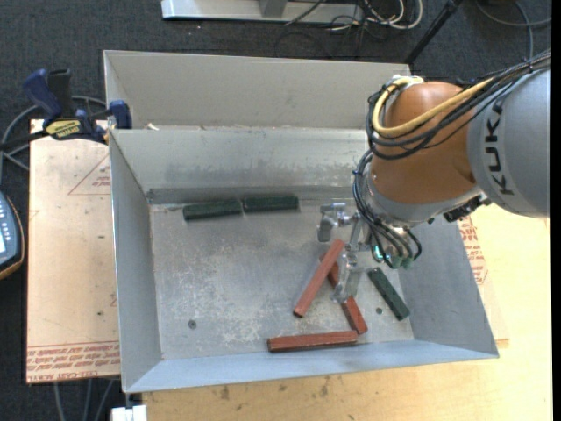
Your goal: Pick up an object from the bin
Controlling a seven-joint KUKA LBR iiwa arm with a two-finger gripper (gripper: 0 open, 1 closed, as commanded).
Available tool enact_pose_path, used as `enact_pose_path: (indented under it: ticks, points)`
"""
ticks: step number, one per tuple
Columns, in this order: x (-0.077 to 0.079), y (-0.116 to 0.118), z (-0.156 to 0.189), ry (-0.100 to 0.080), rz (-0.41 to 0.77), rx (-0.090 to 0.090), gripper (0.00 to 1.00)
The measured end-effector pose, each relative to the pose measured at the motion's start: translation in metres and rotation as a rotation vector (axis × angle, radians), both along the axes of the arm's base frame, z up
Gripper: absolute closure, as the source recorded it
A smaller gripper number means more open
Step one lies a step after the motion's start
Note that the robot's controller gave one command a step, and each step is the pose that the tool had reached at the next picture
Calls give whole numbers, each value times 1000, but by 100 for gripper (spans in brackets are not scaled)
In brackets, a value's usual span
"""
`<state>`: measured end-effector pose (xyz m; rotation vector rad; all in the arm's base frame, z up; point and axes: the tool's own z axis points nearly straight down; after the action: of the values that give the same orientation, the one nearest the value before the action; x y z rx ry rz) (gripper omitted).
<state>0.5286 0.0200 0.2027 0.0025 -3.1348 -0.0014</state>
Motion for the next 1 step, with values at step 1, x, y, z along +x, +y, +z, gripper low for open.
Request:
enact_pose_path:
  ticks: [1]
  points:
    - [-4,-59,-125,-11,666,4,0]
